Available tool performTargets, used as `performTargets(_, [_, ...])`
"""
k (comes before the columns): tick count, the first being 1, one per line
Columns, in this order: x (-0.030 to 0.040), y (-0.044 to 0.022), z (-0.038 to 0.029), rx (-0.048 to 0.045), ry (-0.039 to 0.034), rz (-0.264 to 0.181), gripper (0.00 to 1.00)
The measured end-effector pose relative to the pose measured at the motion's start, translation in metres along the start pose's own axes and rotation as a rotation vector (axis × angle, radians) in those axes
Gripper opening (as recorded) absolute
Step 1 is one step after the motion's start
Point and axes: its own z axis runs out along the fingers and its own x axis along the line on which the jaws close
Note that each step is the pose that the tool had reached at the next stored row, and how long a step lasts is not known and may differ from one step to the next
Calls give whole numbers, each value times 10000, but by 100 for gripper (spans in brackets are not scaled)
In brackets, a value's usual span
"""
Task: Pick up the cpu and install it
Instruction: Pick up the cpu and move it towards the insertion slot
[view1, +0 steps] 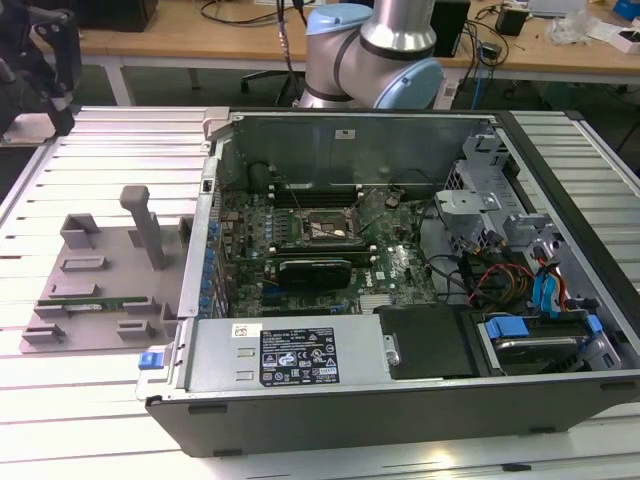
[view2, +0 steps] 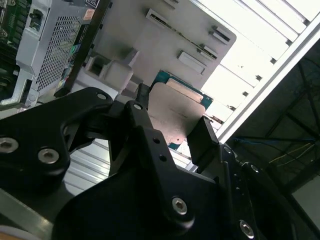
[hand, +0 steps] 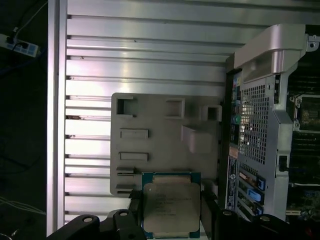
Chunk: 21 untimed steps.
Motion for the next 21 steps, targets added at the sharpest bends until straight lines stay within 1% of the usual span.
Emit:
performTargets(1, [-23,-1,4,3,1,0,55])
performTargets(3, [-96,-3,21,24,2,-1,55])
performTargets(7, [-188,-6,31,47,2,-1,55])
performTargets(8, [-223,-7,31,51,3,-1,55])
performTargets(9, [-289,-10,33,61,3,-1,55])
performTargets(11, [-334,-11,35,68,3,-2,55])
performTargets(14, [-455,-16,38,83,5,-2,55])
performTargets(17, [-529,-18,40,85,7,-2,55])
performTargets(21, [-611,-22,42,89,8,-3,55])
